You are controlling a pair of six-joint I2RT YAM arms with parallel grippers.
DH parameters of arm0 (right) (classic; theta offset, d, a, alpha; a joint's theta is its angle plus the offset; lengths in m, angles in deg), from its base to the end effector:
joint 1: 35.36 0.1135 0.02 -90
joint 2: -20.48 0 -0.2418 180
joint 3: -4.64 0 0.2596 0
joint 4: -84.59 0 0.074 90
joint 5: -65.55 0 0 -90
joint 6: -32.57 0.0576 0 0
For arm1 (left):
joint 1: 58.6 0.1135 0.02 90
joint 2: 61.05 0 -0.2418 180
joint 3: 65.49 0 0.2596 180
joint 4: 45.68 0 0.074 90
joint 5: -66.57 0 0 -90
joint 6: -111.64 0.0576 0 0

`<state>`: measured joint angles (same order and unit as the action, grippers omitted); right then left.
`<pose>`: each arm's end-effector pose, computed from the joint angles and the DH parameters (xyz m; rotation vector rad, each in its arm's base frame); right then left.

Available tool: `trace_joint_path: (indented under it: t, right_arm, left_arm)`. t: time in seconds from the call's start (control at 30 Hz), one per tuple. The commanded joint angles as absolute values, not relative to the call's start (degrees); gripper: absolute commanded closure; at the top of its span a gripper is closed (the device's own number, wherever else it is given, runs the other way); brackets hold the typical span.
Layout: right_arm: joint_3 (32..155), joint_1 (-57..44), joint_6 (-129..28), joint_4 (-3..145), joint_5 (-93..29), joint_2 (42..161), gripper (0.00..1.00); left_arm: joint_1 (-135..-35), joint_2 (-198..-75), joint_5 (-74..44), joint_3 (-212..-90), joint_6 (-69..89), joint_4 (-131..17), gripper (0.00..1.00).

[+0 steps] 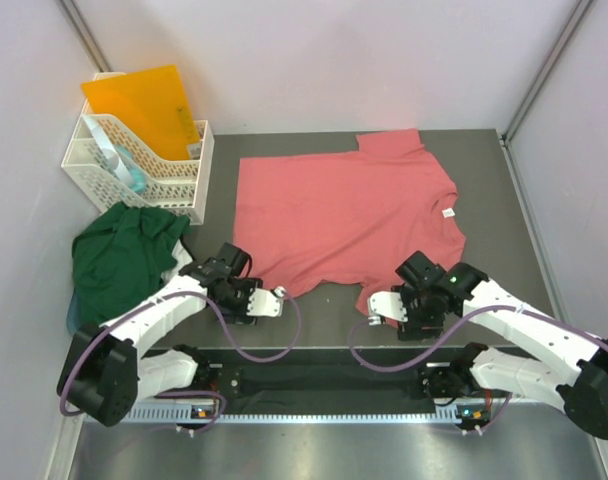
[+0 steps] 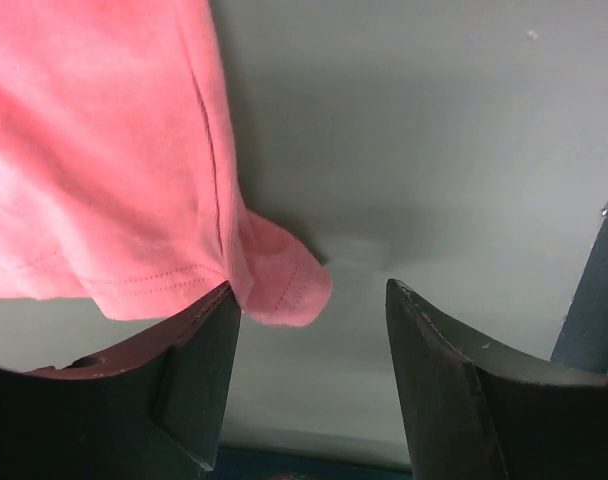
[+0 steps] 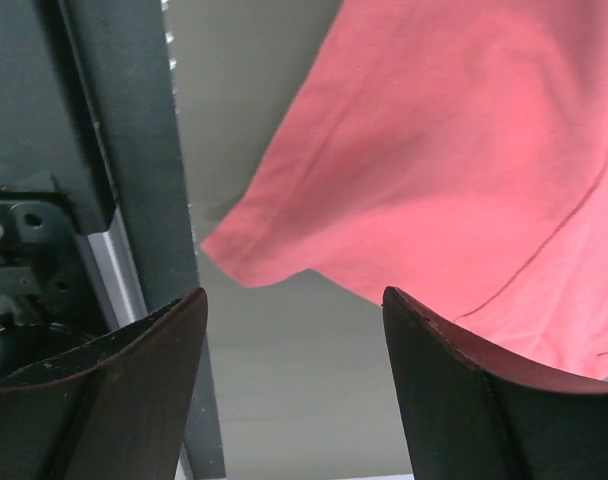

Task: Fold and stack the t-shirts
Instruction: Grap the side of the flattened tshirt closest away from the robot with both arms

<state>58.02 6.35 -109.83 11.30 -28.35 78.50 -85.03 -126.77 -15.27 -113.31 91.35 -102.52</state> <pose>0.1304 0.1215 0.1690 -2.1481 1.9849 0.0703 0.1773 -0.0973 0.1277 2.1323 1.8787 -0.0480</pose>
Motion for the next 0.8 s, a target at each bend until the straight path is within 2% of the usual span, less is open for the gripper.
trace_joint_path:
  t: [0.0,0.1,0.27,0.4,0.43,0.47,0.77]
  right_arm:
    - [57.56,8.66,-108.94,9.61,-28.84,76.3,0.29]
    - [57.47,9.02,-108.85,10.05,-28.23,76.56,0.29]
    - [57.82,9.2,-108.67,11.02,-27.44,77.0,0.29]
    - [58.08,9.11,-108.67,11.63,-27.17,77.26,0.29]
    - [58.08,9.11,-108.5,11.81,-27.17,77.17,0.3]
    - [58.52,9.11,-108.49,11.72,-27.35,77.35,0.29]
    - [59.06,10.68,-109.28,10.31,-30.07,78.58,0.27]
  left_arm:
    - [-86.2,-127.59,-13.06,-115.58,90.37,-102.02,0.36]
    - [-86.55,-128.2,-12.97,-116.03,89.84,-101.93,0.41]
    - [-87.16,-129.08,-15.08,-116.38,88.09,-100.79,0.43]
    - [-87.16,-128.38,-17.1,-115.94,87.91,-100.44,0.73]
    - [-87.16,-128.03,-17.89,-115.76,87.91,-100.35,0.97]
    - [-87.16,-127.94,-18.5,-115.68,87.91,-100.35,1.0]
    - [-87.34,-123.11,-25.8,-116.9,89.66,-101.49,1.0]
